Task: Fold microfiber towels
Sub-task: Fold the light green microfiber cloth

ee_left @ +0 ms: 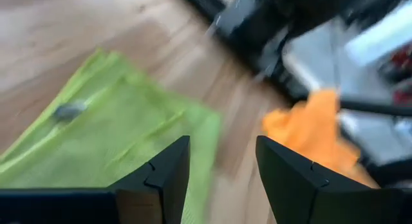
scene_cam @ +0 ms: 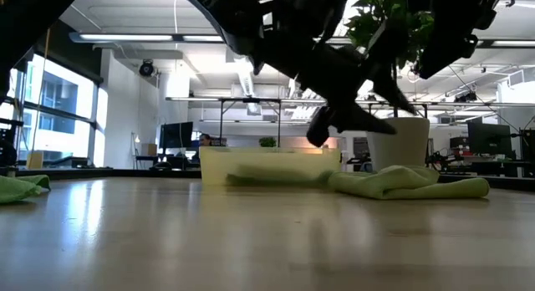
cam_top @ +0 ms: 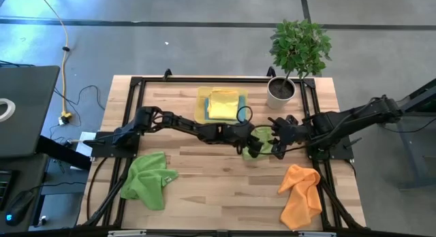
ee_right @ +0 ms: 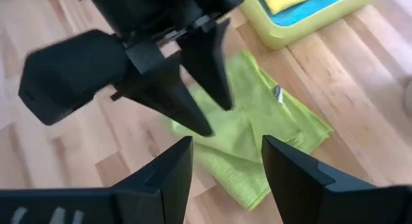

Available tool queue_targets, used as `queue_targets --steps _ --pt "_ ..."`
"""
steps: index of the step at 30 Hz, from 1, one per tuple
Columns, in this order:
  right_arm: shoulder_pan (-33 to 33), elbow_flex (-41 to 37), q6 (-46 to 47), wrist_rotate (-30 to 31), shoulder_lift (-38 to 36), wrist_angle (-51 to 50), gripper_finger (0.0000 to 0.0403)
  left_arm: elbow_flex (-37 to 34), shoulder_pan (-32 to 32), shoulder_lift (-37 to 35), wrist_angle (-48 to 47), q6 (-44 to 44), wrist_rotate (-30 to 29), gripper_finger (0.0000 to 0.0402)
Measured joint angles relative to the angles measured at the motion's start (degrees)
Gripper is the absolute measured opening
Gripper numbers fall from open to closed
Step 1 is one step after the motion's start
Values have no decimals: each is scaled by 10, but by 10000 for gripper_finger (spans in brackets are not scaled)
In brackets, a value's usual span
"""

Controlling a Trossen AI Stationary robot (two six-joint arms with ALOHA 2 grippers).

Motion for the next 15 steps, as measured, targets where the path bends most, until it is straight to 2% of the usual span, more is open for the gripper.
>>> queue_targets --steps 9,15 --pt "-8 0 -91 19 57 -17 178 0 0 -19 -170 69 4 165" --pt "-50 0 -175 -3 73 -2 177 -1 -2 -11 -200 115 -22 165"
